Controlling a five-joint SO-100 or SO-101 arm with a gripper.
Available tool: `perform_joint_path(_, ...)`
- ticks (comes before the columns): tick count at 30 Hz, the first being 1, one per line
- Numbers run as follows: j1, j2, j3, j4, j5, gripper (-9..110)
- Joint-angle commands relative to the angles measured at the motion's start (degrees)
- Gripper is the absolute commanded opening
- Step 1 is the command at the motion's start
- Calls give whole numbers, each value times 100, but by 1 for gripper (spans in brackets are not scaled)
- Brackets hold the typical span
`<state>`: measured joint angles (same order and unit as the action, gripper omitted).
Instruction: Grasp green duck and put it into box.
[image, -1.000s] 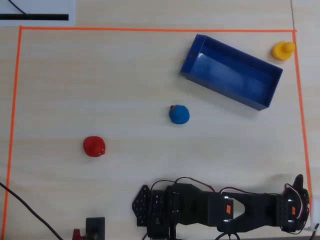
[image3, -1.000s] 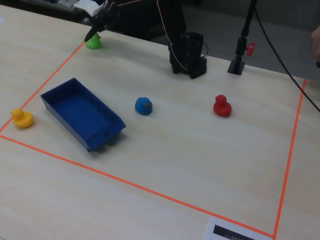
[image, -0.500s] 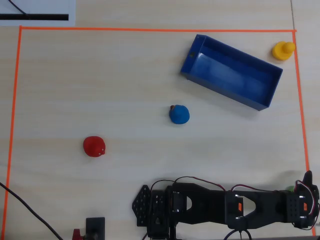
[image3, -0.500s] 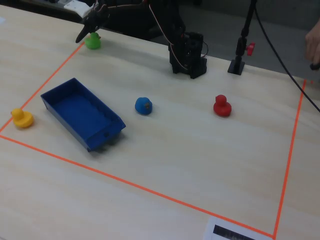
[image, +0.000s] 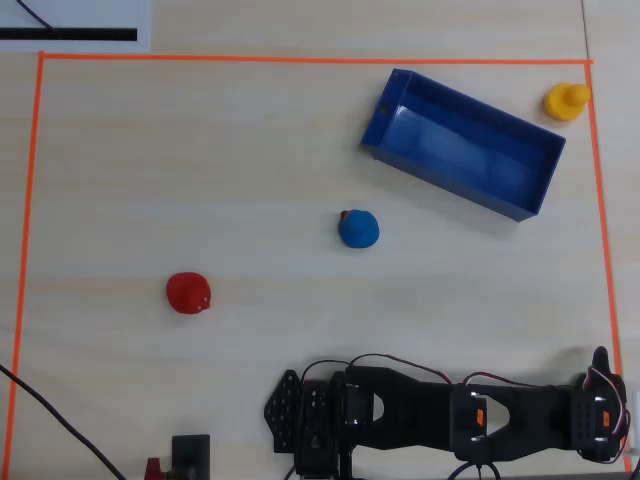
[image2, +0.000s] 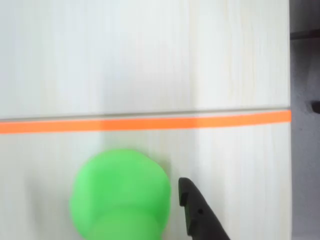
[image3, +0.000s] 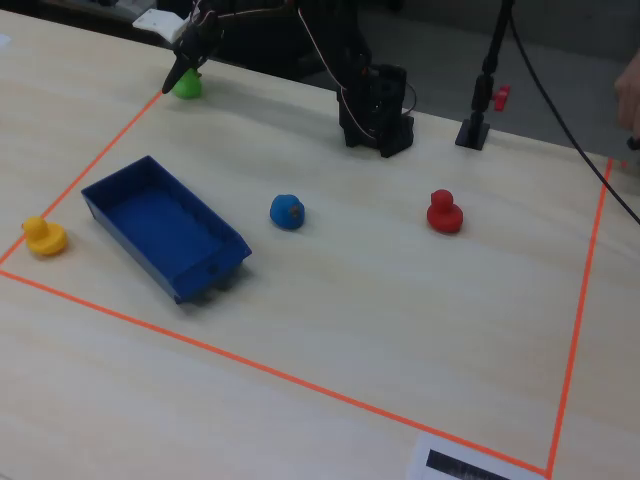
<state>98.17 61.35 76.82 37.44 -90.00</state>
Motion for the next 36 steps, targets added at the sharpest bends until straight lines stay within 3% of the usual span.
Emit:
perform_joint_path(1, 141, 264, 132, 26, -132, 48)
perform_joint_path(19, 26, 229, 105, -70, -141, 49)
perform_joint_path(29, -79, 132, 79, -105, -554, 24)
perform_joint_path(36, -62, 70, -9, -202, -633, 19)
